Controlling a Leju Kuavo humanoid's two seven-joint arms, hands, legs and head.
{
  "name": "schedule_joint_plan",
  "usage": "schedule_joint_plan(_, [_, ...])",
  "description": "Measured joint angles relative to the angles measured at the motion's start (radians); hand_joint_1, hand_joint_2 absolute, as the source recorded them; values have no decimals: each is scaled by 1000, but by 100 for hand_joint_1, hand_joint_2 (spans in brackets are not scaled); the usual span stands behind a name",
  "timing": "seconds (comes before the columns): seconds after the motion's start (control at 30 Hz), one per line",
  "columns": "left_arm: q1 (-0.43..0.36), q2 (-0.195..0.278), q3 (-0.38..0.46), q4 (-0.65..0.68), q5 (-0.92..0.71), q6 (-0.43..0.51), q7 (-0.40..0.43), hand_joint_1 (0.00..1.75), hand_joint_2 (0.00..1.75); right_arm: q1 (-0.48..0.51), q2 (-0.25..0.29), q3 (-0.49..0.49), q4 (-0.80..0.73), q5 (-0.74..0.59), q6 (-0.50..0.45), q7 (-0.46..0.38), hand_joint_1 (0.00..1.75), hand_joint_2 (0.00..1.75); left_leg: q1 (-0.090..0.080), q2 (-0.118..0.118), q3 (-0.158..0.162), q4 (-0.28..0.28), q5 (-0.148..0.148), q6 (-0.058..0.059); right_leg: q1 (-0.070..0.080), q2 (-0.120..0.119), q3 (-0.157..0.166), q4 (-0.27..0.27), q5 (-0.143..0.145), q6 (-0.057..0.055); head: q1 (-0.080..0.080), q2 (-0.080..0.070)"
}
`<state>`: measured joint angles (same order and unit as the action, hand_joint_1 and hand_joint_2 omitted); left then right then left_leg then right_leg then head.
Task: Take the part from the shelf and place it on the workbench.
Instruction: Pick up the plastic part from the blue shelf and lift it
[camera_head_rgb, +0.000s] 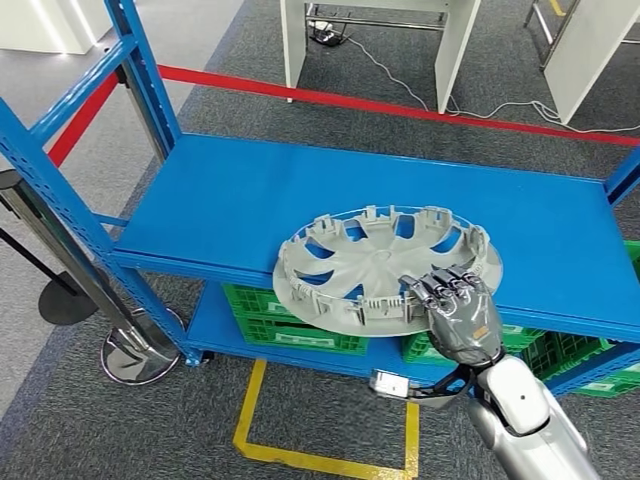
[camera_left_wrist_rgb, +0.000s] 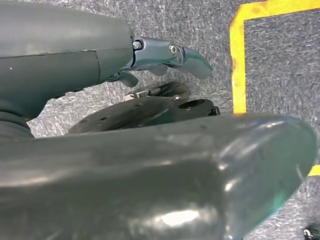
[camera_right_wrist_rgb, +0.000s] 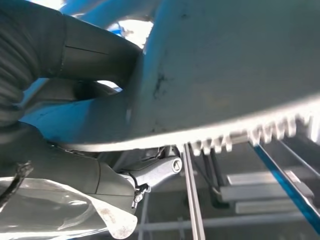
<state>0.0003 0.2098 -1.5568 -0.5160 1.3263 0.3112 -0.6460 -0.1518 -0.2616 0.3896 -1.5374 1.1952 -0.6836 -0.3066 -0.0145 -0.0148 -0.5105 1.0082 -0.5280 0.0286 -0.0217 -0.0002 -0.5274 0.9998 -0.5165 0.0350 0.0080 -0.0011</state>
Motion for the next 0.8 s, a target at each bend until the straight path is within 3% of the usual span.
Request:
schedule_joint_plan(0.2, [-1, 21, 0, 31, -43, -78, 3, 0, 0, 6, 50, -40, -75, -3, 0, -51, 175, 175, 0, 0, 0, 0, 0, 0, 0, 1, 0, 0, 0, 0, 0, 0])
schedule_joint_plan(0.43, [-1, 27, 0, 62, -41, -87, 3, 0, 0, 14, 77, -47, -125, -27, 0, -82, 175, 175, 0, 0, 0, 0, 0, 0, 0, 1, 0, 0, 0, 0, 0, 0])
schedule_joint_plan(0.8, [-3, -25, 1, 105, 0, -65, 6, 0, 0, 30, 103, -83, -180, -64, 0, -117, 175, 175, 0, 0, 0, 0, 0, 0, 0, 1, 0, -1, 0, 0, 0, 0])
